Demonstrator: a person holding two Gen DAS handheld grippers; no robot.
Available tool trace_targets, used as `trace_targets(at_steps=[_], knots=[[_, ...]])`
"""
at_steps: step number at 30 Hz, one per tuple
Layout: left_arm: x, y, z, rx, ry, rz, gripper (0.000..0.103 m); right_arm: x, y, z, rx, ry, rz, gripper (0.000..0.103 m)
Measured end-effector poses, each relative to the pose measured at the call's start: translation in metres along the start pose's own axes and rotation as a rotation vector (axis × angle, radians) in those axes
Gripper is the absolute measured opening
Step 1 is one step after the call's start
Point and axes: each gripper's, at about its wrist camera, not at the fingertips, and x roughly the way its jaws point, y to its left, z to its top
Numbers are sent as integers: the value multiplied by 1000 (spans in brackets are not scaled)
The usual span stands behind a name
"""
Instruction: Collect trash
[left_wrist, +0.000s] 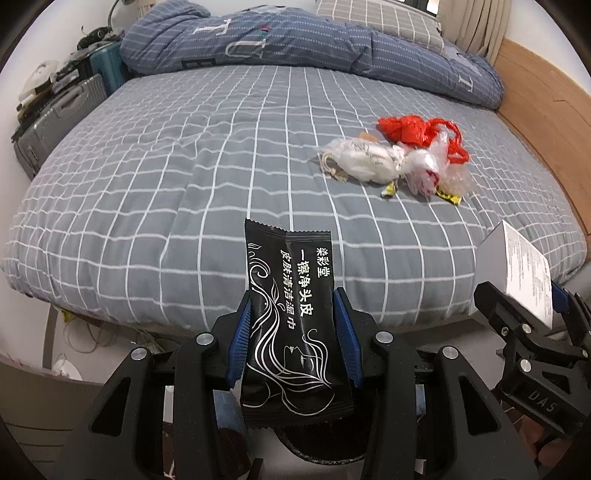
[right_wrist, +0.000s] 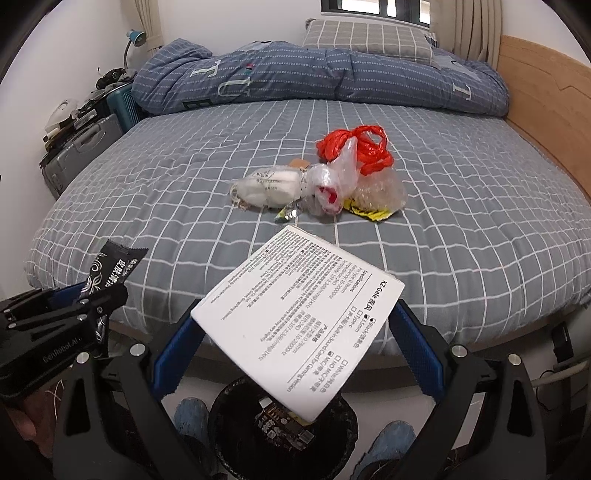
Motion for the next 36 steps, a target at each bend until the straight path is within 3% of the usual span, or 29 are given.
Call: trace_targets(at_steps=[36], knots=[[43, 7, -83, -11, 131, -9, 42, 22, -3, -78, 5, 149, 9, 93]])
